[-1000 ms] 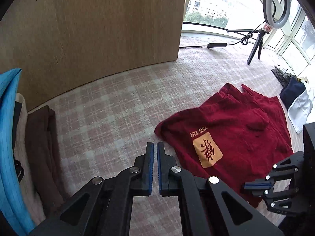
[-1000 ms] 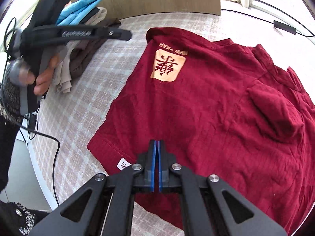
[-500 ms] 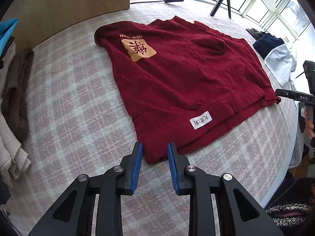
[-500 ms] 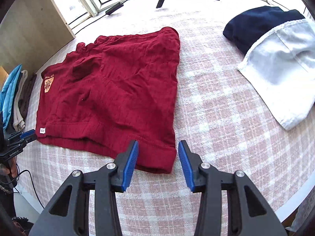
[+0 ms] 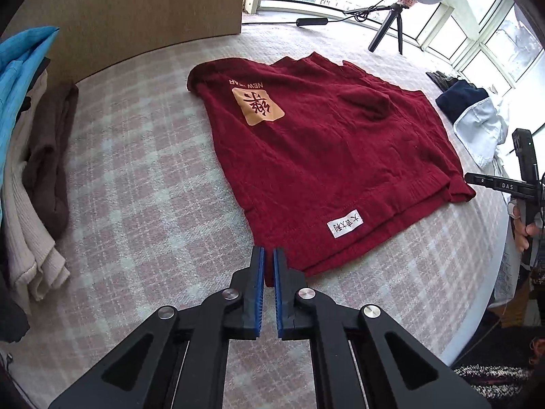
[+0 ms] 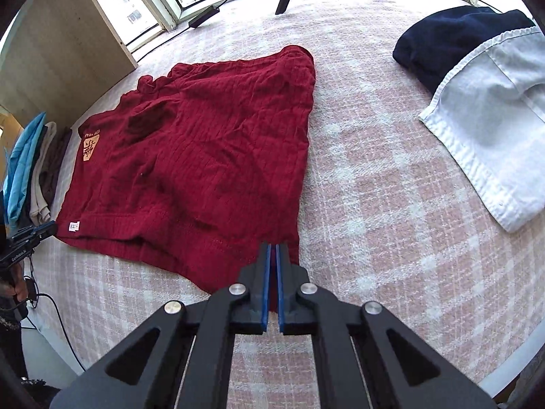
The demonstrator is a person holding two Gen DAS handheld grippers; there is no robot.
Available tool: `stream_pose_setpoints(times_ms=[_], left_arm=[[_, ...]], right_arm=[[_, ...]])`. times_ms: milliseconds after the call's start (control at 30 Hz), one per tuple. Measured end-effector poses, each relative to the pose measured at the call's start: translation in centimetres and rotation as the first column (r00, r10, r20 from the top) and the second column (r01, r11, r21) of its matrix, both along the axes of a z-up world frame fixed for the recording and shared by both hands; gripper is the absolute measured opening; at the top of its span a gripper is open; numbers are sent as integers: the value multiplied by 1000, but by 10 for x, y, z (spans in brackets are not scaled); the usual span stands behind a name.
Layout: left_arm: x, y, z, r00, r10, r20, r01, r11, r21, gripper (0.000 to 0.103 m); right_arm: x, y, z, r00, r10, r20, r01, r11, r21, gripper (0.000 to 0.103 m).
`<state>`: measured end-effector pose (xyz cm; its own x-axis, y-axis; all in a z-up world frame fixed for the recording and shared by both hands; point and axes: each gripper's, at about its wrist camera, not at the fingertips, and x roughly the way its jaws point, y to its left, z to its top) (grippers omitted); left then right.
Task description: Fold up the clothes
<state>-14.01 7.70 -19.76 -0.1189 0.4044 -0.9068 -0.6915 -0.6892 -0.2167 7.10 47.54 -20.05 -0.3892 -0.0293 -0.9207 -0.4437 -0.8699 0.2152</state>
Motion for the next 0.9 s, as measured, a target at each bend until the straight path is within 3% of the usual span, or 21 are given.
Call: stream_pose_setpoints(times_ms=[200, 233, 333, 433, 533, 567, 600, 800, 900], left_arm=[[13, -7, 0, 1000, -14, -15, 13, 1000, -22, 5], [13, -3, -4, 1000, -14, -17, 13, 999, -36, 5], [12, 2, -17, 1000, -5, -9, 4, 999, -54, 5], [13, 8, -21, 1000, -12, -27, 10, 998, -66, 5], [10, 9, -21, 1000, -18, -22, 17, 998, -56, 5], [9, 7, -21, 1000, -19, -18, 18, 999, -49, 5], [8, 5, -21, 1000, -18, -14, 18, 999, -42, 5], [7, -12, 1, 1000, -28, -5, 28, 999, 19, 4], [17, -19, 11, 998, -58, -38, 58, 998, -2, 0]], right_arm=[[13, 4, 9, 1000, -24, -8, 24, 999, 40, 3], [12, 4, 6, 999, -33, 2, 33, 998, 46, 6], [11, 9, -10, 996, -85, 28, 86, 996, -31, 32], [9, 7, -17, 994, -110, 14, 111, 992, -52, 34], [4, -4, -17, 997, -77, 14, 78, 996, -39, 31], [2, -8, -17, 998, -60, 18, 60, 998, -24, 16], [0, -12, -17, 999, -40, 20, 41, 999, -26, 10], [13, -6, 11, 999, -43, -15, 42, 998, -54, 6], [27, -10, 30, 999, -38, -28, 37, 999, -33, 6]])
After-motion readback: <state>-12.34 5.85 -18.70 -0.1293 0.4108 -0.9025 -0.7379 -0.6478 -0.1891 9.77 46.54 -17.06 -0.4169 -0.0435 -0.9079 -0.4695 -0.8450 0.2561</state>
